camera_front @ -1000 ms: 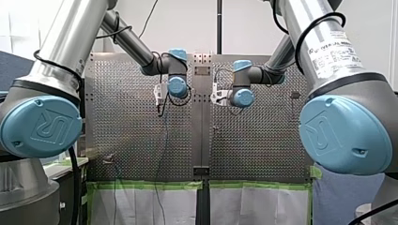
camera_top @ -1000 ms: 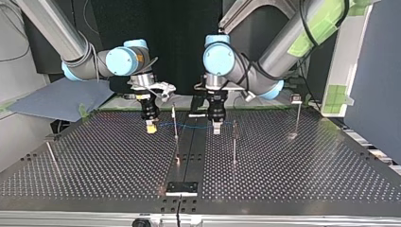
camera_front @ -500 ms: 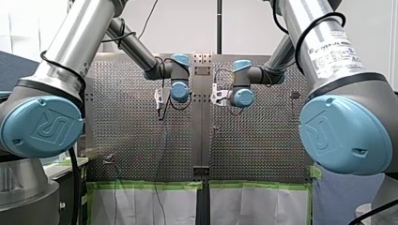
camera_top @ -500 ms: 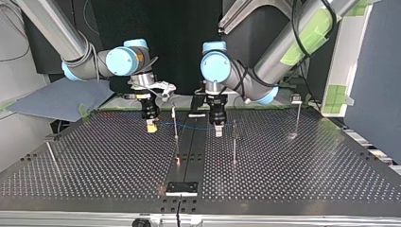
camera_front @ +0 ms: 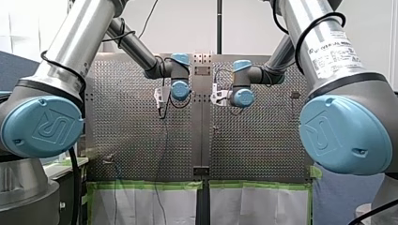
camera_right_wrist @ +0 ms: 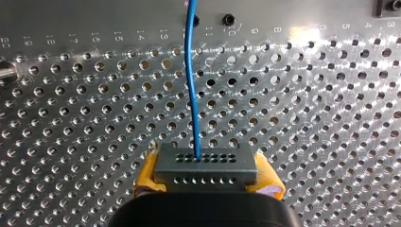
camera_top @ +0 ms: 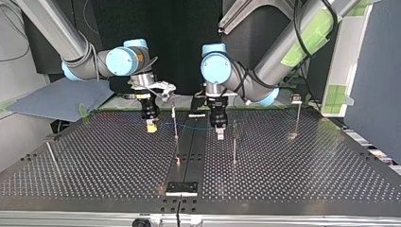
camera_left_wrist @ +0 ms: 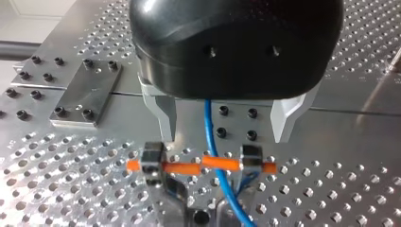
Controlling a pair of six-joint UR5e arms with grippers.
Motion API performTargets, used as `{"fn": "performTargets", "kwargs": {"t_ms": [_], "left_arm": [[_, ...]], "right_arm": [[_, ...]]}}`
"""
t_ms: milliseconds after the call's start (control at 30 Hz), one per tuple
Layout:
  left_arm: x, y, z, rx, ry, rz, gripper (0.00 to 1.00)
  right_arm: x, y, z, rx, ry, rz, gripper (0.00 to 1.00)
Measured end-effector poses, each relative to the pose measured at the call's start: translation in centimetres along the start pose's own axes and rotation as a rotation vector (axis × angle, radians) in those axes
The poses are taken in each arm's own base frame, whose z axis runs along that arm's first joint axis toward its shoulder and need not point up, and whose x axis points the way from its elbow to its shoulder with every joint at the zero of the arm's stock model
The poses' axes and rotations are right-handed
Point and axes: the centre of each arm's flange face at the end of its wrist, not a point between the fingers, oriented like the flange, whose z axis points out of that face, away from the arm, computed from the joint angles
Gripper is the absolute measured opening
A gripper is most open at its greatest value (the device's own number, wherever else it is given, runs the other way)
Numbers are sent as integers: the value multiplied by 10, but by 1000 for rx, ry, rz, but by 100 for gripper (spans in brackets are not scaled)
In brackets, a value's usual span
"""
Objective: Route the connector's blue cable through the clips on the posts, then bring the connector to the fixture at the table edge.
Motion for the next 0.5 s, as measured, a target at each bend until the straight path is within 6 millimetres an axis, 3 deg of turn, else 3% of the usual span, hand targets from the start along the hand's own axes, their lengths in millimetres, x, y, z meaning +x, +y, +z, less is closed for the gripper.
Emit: {"fn": "performTargets", "kwargs": {"t_ms": [333, 367, 400, 433, 467, 500], "left_arm": [[-1, 6, 3, -40, -5, 20, 100], [-1, 6, 3, -43, -5, 23, 93], [-1, 7, 2, -49, -6, 25, 93], [-1, 7, 2, -52, -8, 26, 79], [-1, 6, 2, -55, -10, 26, 58], [-2, 6, 2, -56, -13, 26, 58]], "right_arm": [[-1, 0, 0, 1, -2, -2, 0], [-1, 0, 0, 0, -2, -3, 0], [-1, 0, 0, 0, -2, -3, 0], [-1, 0, 0, 0, -3, -3, 0], [-1, 0, 0, 0, -3, -3, 0], [-1, 0, 0, 0, -3, -3, 0]]}}
